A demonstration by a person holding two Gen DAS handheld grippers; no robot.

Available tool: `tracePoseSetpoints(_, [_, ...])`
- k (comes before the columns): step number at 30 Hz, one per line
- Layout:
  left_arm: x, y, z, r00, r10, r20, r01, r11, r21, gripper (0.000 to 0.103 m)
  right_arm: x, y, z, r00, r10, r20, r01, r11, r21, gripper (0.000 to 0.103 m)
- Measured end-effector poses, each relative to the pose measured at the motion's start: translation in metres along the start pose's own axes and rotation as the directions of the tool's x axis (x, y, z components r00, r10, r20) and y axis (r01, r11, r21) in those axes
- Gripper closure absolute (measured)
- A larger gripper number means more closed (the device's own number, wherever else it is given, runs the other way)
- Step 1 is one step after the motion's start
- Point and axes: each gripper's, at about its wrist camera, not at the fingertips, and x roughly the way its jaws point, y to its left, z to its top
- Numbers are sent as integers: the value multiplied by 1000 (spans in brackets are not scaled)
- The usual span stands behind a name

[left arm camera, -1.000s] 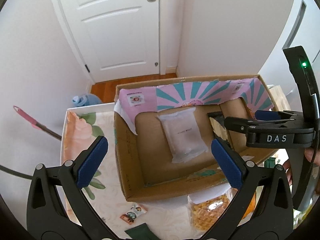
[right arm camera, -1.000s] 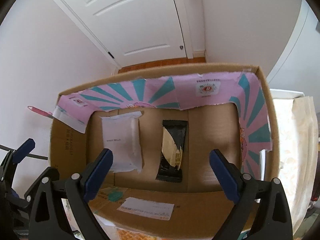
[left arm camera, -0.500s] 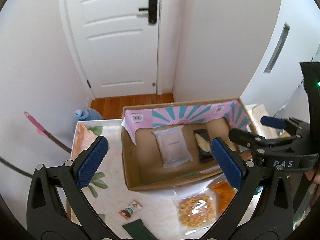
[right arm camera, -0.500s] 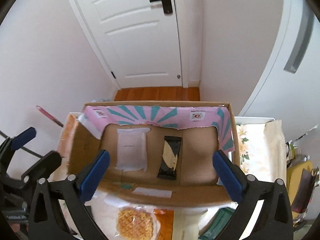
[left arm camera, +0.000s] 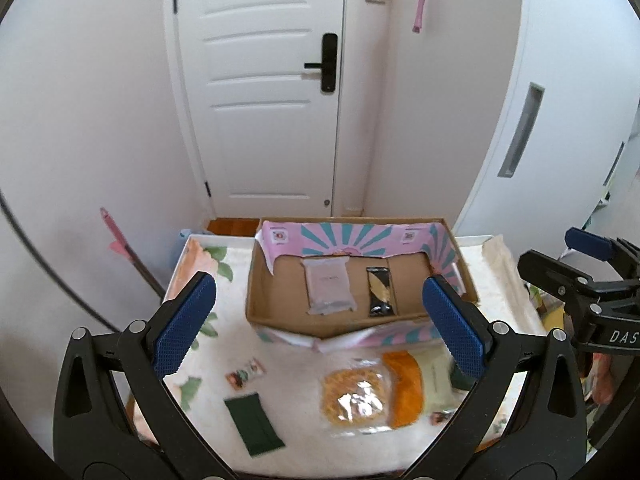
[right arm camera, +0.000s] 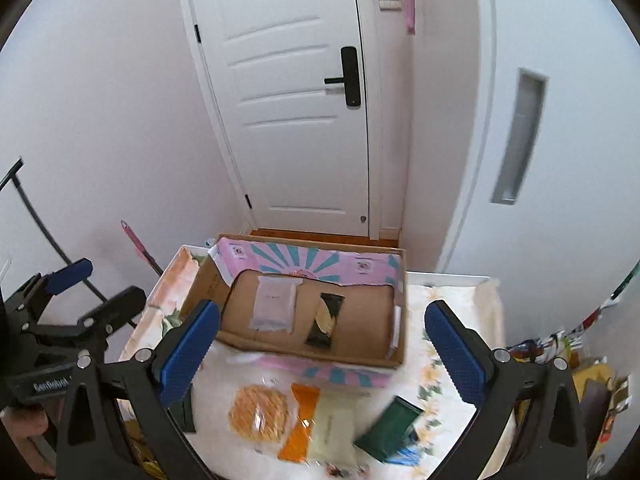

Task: Organize snacks
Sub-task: 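Open the left tool releasing the white packet while the right tool releases the bar, then lower the left tool to the orange-cream bag while the right tool approaches the green bar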

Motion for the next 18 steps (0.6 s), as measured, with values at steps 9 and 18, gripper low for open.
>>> tracePoseSetpoints(9, [-42,-26,-47,999,46,-14,-46,998,-36,0,-45,-27,-46,999,24,36,-23,999,-32,1])
tracePoseSetpoints(18, [-41,-50,-80,999,8,-52,-10,999,-46,0,-61,-52,-87,999,-8,34,8,1000,-2,1])
